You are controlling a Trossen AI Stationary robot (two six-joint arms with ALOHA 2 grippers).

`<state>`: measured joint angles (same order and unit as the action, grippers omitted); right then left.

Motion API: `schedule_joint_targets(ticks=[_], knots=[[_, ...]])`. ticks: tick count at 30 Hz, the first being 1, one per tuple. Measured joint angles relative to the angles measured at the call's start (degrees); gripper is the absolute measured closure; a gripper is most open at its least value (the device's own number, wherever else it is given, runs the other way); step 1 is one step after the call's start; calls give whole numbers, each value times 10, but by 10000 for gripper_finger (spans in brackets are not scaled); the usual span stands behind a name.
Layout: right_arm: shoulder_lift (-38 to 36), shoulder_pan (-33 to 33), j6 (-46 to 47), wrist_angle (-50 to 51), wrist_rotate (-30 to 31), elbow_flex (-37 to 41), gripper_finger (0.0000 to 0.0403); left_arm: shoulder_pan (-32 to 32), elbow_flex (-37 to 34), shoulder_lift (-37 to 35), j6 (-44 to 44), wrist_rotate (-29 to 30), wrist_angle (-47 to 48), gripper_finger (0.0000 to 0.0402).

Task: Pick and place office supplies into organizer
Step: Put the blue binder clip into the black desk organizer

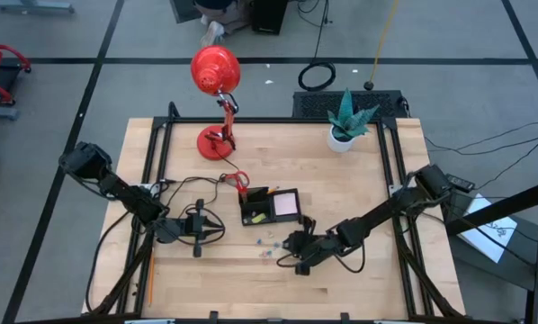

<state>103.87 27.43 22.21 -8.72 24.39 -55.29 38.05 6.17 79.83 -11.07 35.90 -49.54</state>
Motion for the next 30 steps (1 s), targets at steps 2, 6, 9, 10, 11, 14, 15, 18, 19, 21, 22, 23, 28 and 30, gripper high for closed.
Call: schedule_joint_targets(ticks=[2,6,9,10,11,14,15,18,19,21,22,23,28,30], knots=[[-4,-5,-19,-25,3,0,353,0,0,0,0,0,0,371],[-4,-23,-70,-94,5,0,353,0,0,0,1,1,0,371],[-5,-38,-108,-142,8,-1,353,0,0,0,2,1,0,371],[-5,-43,-119,-156,8,-1,353,0,0,0,2,1,-1,371],[-5,-47,-129,-168,8,-1,353,0,0,0,2,1,-1,371],[-5,-64,-142,-189,7,-2,353,0,0,0,2,1,0,371],[-5,-70,-143,-191,7,-2,353,0,0,0,2,1,0,371],[-4,-87,-148,-206,-8,-2,353,0,0,0,2,1,0,371],[1,-92,-148,-207,-15,-7,353,0,0,0,3,1,0,371],[13,-100,-156,-200,-22,-24,353,-1,0,0,3,1,0,371],[23,-104,-159,-191,-27,-34,353,-1,0,0,3,1,-1,371],[33,-109,-163,-181,-36,-47,353,-1,0,0,3,1,0,371],[60,-124,-165,-128,-37,-91,353,-1,0,0,4,1,0,371],[64,-128,-165,-130,-37,-95,353,-1,0,0,4,1,0,371]])
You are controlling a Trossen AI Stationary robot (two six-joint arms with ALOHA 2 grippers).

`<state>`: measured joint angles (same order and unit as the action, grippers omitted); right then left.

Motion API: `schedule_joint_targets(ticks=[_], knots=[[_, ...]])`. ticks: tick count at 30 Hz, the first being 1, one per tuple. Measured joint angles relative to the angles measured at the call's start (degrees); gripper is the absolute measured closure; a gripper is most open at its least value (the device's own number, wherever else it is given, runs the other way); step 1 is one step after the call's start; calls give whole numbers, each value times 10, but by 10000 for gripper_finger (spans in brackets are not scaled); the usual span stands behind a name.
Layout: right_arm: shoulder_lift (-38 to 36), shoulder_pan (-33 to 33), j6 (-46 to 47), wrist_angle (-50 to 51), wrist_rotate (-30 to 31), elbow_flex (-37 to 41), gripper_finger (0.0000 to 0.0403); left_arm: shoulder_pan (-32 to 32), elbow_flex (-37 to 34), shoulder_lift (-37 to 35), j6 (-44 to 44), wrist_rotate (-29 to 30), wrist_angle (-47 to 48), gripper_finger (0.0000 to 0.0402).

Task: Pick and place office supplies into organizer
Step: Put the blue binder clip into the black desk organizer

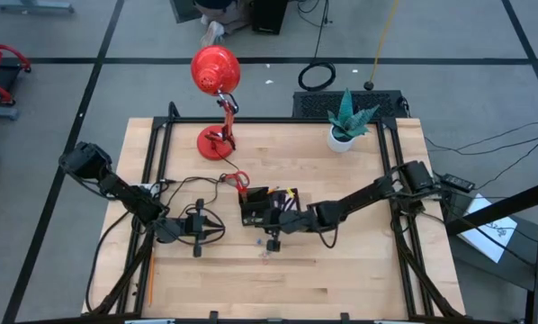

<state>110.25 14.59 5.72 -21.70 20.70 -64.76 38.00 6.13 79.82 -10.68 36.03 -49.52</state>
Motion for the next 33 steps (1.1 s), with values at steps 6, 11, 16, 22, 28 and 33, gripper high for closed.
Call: schedule_joint_targets(ticks=[6,11,16,22,28,33], knots=[[17,-9,4,13,-1,-2,353,0,0,0,0,0,2,371],[37,-16,11,8,0,-1,353,0,0,0,0,0,4,371],[41,-18,11,6,5,-1,353,0,0,0,0,0,4,371],[43,-19,11,9,18,-2,353,0,0,0,-1,0,4,371],[59,-20,21,3,18,-2,353,0,0,0,-1,0,2,371],[60,-20,22,9,17,-1,353,0,0,0,-1,0,0,371]])
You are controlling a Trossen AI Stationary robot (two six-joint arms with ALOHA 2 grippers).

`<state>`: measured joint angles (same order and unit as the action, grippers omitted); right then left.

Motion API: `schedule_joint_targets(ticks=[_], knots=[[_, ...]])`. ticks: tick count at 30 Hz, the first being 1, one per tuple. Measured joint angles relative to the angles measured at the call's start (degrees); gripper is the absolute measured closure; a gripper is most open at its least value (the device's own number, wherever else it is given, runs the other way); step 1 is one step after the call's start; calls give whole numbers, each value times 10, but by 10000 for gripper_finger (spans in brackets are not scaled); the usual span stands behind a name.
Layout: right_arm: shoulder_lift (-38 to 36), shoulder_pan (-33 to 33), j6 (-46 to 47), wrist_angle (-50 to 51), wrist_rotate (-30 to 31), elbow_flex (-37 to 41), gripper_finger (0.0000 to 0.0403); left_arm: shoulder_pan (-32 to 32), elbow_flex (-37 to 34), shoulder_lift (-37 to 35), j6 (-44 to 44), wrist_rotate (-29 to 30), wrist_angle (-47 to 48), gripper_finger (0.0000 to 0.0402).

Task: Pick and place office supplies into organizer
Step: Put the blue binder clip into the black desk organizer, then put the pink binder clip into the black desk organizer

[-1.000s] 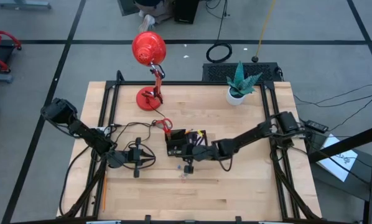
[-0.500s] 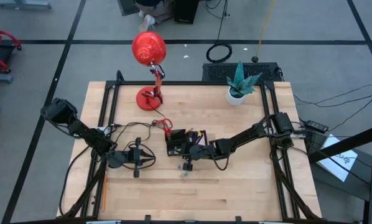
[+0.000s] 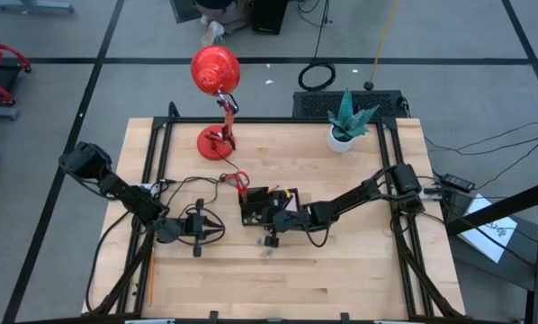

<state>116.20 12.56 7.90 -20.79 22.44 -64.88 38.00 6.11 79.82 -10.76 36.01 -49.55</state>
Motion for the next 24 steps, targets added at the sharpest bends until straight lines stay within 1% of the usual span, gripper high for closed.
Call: schedule_joint_targets(ticks=[6,14,17,21,24], knots=[[0,0,6,1,0,0,348,0,0,0,0,0,0,371],[0,-3,23,6,0,0,297,0,0,0,0,0,0,371],[0,-2,23,5,0,0,285,0,0,0,-2,0,0,371],[0,-2,18,5,0,0,282,0,0,0,-2,0,0,371],[-12,1,2,2,-2,0,287,0,0,0,-2,0,0,371]])
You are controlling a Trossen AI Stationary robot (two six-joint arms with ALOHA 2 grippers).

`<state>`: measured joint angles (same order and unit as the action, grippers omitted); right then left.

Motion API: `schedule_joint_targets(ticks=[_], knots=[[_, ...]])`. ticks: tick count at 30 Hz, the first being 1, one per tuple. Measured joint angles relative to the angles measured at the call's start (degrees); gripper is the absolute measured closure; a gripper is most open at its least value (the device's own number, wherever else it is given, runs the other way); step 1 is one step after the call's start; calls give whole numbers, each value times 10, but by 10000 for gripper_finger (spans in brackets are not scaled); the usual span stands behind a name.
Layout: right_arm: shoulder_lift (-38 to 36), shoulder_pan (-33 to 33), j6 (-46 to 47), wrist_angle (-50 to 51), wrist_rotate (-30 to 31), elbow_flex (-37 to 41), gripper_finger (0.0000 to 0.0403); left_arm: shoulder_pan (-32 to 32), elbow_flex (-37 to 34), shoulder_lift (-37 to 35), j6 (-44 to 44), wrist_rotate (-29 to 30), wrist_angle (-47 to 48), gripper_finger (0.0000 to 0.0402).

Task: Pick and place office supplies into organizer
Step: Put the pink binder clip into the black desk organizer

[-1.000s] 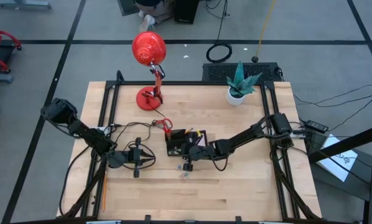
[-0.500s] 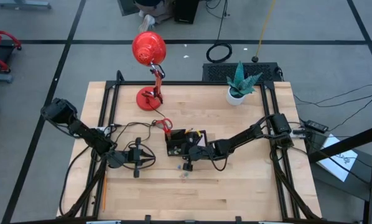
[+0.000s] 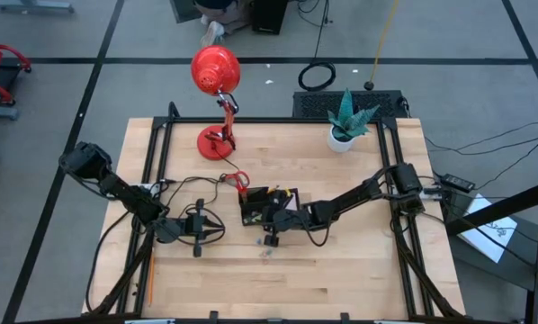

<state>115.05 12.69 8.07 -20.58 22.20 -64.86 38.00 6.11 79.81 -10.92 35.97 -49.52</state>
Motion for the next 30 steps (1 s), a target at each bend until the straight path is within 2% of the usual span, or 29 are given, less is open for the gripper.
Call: schedule_joint_targets(ticks=[4,8,14,19,21,24,30], knots=[[-39,17,-36,4,-18,0,301,0,0,0,1,0,1,371],[-86,37,-87,12,-1,0,322,0,0,0,1,-1,4,371],[-170,63,-192,49,160,0,394,0,0,0,0,-1,5,371],[-243,52,-202,90,288,5,398,0,0,0,-1,-1,5,371],[-269,32,-174,114,288,26,401,0,0,0,1,-1,5,371],[-292,-10,-108,127,225,75,402,0,0,0,1,0,5,371],[-295,-78,-21,82,154,196,402,0,0,0,2,0,5,371]])
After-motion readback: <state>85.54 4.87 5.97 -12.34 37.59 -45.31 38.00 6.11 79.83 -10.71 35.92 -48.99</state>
